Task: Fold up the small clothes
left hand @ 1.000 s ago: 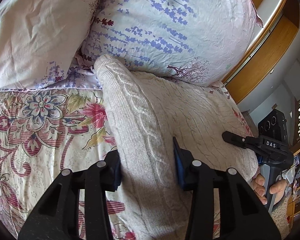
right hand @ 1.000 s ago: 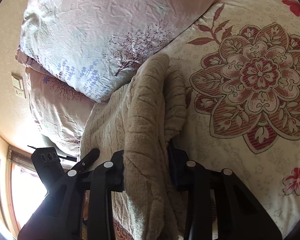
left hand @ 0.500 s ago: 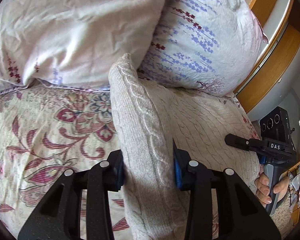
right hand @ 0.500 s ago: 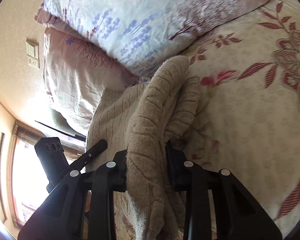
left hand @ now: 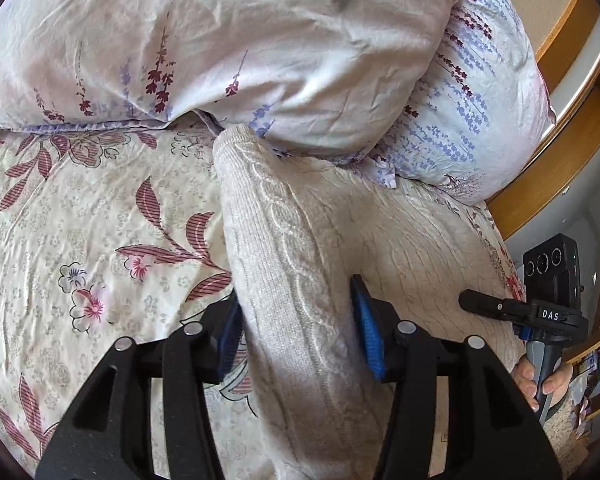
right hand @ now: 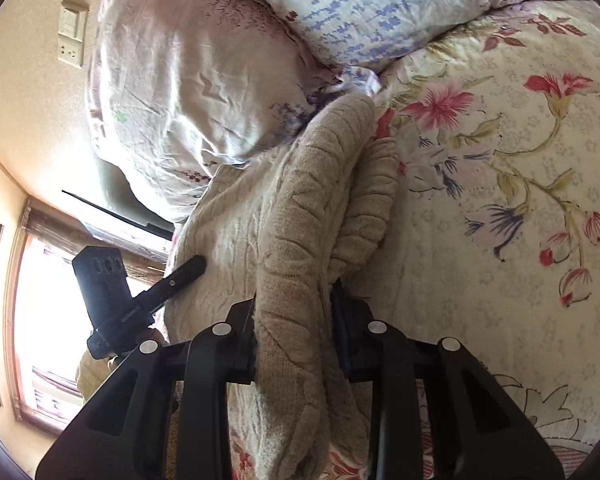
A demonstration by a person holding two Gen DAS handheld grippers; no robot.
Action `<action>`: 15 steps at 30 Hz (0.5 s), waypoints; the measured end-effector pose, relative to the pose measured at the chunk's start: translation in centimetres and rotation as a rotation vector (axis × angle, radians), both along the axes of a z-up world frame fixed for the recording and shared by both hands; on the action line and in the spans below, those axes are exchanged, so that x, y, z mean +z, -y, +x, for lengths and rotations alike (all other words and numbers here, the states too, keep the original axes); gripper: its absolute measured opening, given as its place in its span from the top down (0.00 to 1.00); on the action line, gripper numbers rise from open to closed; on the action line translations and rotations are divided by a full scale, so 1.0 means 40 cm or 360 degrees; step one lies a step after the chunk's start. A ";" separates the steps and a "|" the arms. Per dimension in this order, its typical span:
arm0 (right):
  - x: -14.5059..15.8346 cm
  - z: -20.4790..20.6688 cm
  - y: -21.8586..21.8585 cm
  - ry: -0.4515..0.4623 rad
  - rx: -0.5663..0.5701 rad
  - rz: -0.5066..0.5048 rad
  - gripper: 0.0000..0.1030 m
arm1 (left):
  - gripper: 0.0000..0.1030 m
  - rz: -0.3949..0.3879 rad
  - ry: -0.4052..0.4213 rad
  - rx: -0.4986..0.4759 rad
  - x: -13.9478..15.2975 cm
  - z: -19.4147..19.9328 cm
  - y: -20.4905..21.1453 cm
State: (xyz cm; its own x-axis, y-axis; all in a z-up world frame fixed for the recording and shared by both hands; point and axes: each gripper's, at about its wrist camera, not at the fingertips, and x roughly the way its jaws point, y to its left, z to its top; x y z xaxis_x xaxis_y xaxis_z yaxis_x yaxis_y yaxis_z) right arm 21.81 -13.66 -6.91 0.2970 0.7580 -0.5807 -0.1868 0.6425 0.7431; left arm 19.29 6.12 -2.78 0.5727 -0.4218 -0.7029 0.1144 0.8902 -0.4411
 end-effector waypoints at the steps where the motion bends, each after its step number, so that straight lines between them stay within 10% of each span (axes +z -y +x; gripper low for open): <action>1: -0.004 0.002 -0.004 -0.0008 -0.0008 -0.0017 0.65 | 0.39 0.0013 0.0000 0.0022 -0.004 0.002 -0.002; 8: 0.034 0.042 0.145 0.0014 -0.0264 0.0167 0.45 | 0.29 0.0382 0.0365 0.0238 0.105 -0.099 0.009; 15: 0.030 0.190 0.133 -0.0061 -0.0278 0.0232 0.53 | 0.20 0.0337 0.0487 -0.0107 0.154 -0.125 0.176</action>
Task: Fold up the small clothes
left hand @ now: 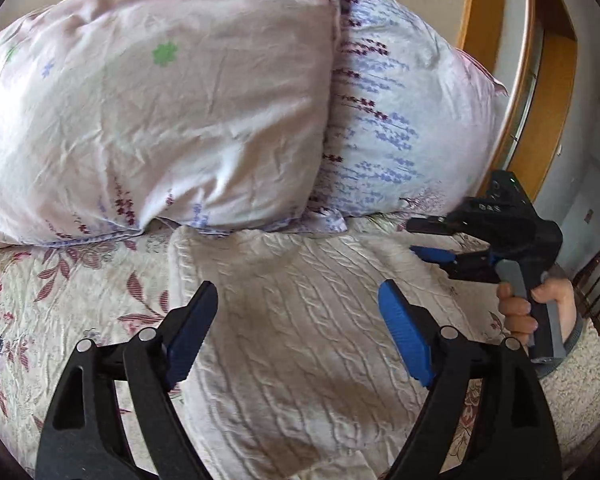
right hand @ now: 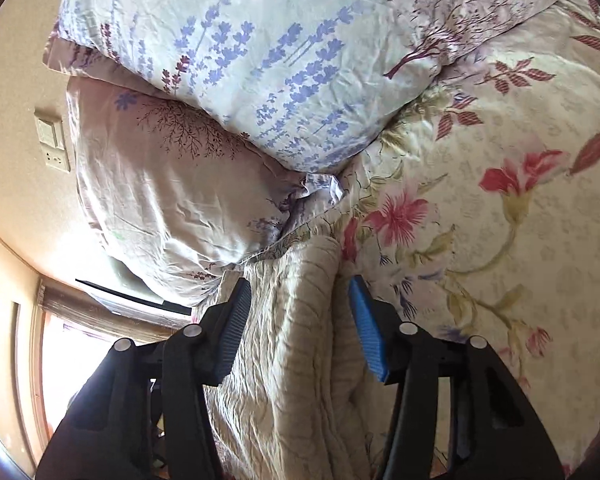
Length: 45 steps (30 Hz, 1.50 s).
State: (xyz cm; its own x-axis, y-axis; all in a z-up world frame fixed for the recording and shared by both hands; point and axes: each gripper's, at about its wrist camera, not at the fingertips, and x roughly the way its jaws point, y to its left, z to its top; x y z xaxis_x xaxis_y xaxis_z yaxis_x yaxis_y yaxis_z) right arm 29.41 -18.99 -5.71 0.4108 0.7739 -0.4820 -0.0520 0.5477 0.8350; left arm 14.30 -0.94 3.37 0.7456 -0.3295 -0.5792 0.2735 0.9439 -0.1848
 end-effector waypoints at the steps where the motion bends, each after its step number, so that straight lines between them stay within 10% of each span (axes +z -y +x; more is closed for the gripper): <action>1: -0.004 0.006 -0.013 -0.0018 0.0025 -0.0010 0.53 | 0.20 0.0031 -0.0025 -0.0024 -0.009 0.013 0.025; 7: -0.007 0.033 -0.073 0.0071 0.0089 -0.0109 0.89 | 0.20 0.0120 -0.0199 -0.0050 -0.057 0.067 0.085; 13: 0.003 0.042 -0.098 0.0065 0.0035 -0.0465 0.91 | 0.21 0.0181 -0.0253 -0.0066 -0.085 0.081 0.084; 18: -0.010 0.035 -0.081 0.0004 0.0041 -0.0409 0.89 | 0.22 0.0147 -0.0235 -0.0084 -0.079 0.075 0.077; 23: 0.048 -0.100 0.012 0.0127 0.0048 -0.0305 0.46 | 0.18 0.0112 -0.0038 -0.0118 -0.022 -0.024 -0.006; 33: 0.052 -0.190 0.035 0.0112 0.0155 -0.0254 0.49 | 0.12 0.0346 -0.0043 -0.0100 -0.086 -0.161 -0.110; 36: 0.059 -0.171 -0.029 0.0162 0.0214 -0.0307 0.90 | 0.12 0.0424 -0.0041 -0.0111 -0.096 -0.178 -0.104; 45: 0.063 -0.160 0.003 0.0064 0.0090 -0.0257 0.89 | 0.12 0.0543 -0.0068 -0.0057 -0.110 -0.161 -0.101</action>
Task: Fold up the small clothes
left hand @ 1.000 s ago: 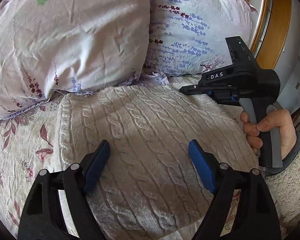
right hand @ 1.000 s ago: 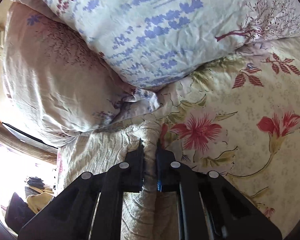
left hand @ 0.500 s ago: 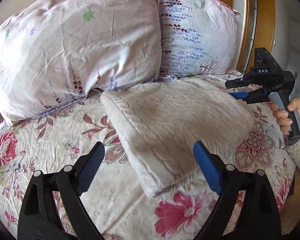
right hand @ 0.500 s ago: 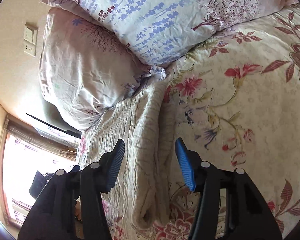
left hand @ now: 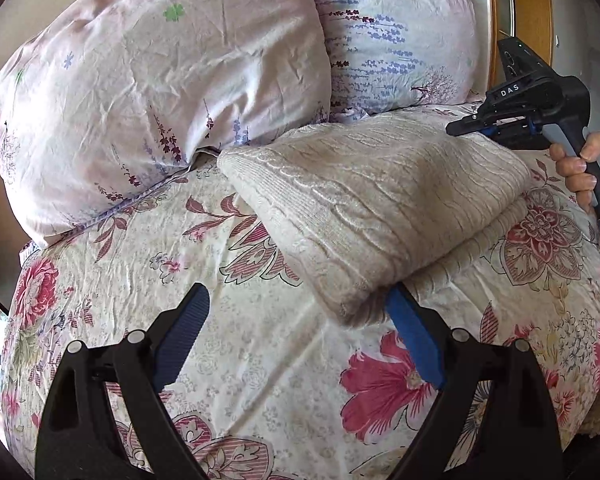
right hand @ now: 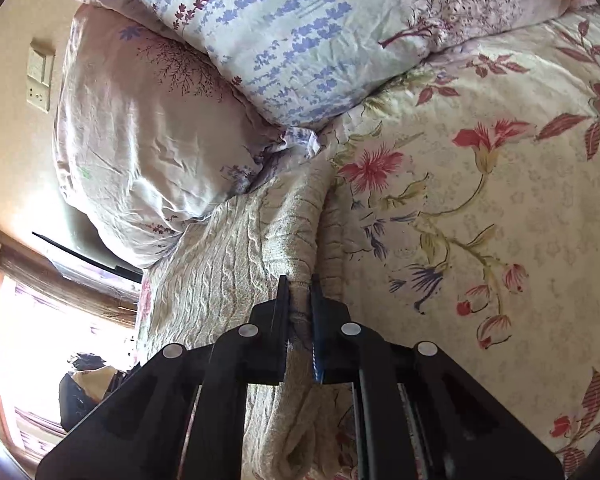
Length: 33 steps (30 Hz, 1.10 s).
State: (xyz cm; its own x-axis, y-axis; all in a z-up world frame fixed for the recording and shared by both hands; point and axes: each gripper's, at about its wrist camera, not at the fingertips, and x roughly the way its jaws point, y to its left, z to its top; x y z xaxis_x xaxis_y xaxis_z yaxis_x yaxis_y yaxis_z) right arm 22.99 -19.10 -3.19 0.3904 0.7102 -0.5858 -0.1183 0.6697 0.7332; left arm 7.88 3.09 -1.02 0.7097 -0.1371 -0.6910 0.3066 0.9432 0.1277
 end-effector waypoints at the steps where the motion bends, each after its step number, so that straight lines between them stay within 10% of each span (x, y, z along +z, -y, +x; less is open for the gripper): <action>1: 0.011 -0.012 0.004 0.0001 0.0015 0.0021 0.84 | 0.12 -0.0001 0.0000 0.0005 0.000 0.000 -0.003; 4: 0.064 -0.063 0.023 0.0049 0.0038 0.0056 0.52 | 0.12 -0.0011 0.0001 0.0014 0.001 0.003 -0.012; 6: 0.095 -0.109 0.021 0.0111 0.0066 -0.0008 0.52 | 0.12 -0.0004 0.0005 0.0013 0.001 0.005 -0.012; 12: 0.114 -0.184 -0.026 0.0173 0.0160 -0.0193 0.55 | 0.12 0.0028 0.0004 0.0004 -0.006 0.009 0.003; 17: 0.097 -0.191 -0.048 0.0225 0.0134 -0.0284 0.88 | 0.14 0.0060 0.0021 0.0100 -0.004 0.018 -0.006; 28: 0.073 -0.233 -0.080 0.0200 0.0090 -0.0485 0.89 | 0.14 -0.0265 -0.0319 0.0469 -0.054 0.044 -0.097; 33: 0.082 -0.261 -0.131 0.0326 0.0070 -0.0727 0.89 | 0.13 -0.0088 -0.0218 0.0506 -0.048 0.018 -0.052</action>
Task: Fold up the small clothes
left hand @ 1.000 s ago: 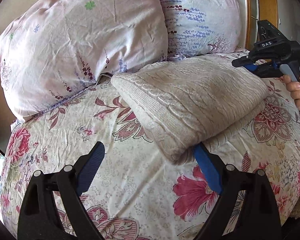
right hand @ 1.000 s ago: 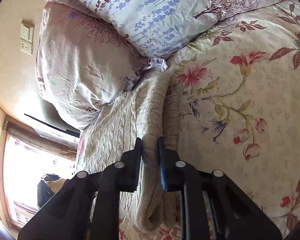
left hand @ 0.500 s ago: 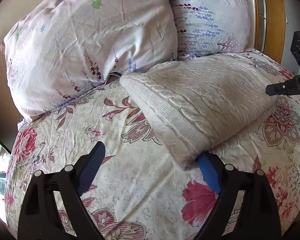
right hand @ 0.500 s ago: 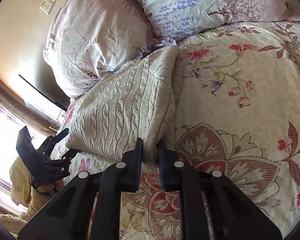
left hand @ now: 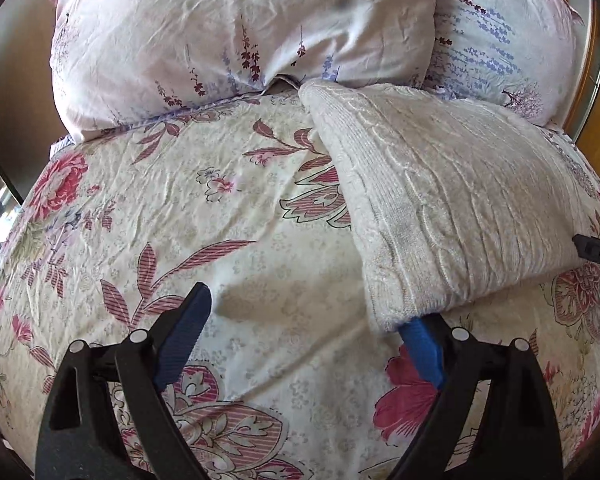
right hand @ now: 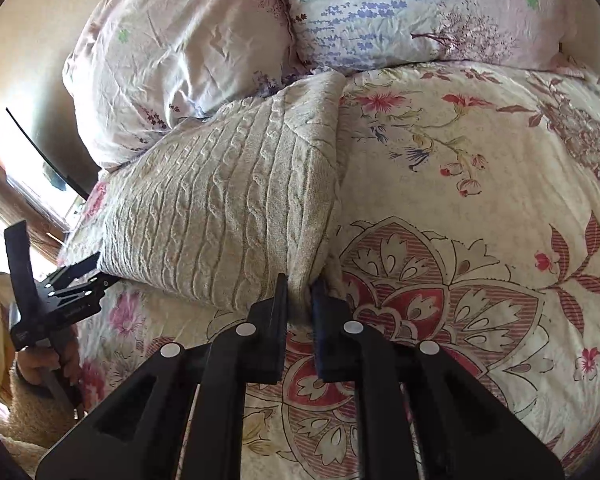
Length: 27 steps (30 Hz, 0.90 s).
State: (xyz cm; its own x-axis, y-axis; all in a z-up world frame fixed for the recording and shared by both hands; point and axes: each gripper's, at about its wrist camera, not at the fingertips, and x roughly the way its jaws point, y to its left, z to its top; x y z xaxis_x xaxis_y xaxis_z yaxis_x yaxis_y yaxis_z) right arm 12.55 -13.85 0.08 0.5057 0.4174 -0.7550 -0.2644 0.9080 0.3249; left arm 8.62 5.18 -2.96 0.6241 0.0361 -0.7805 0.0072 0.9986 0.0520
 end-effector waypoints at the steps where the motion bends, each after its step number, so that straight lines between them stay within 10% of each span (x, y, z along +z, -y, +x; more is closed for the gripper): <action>1: 0.002 -0.006 -0.004 0.0031 0.0000 -0.0027 0.89 | 0.13 0.0037 0.0038 -0.0024 0.009 -0.011 0.008; 3: 0.014 -0.016 0.006 0.0074 0.0000 -0.0041 0.87 | 0.11 0.0112 0.0090 -0.0063 0.032 -0.035 0.014; 7: 0.085 -0.030 0.057 0.0295 -0.0158 -0.0089 0.52 | 0.02 0.0135 0.0304 -0.0022 0.107 -0.096 0.000; 13: 0.128 -0.006 0.029 0.0363 -0.0099 0.0065 0.52 | 0.02 -0.0156 0.0382 -0.0139 0.165 -0.021 0.104; 27: 0.079 0.014 -0.045 0.0326 0.0015 -0.0029 0.52 | 0.02 -0.0124 0.0294 -0.0190 0.105 0.077 0.242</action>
State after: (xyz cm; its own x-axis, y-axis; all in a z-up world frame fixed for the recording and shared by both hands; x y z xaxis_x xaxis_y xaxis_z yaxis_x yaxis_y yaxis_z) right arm 13.12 -12.05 3.23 0.6455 0.4102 -0.6443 -0.3316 0.9104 0.2474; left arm 11.69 -4.49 1.22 0.7529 -0.1025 -0.6501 0.1229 0.9923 -0.0141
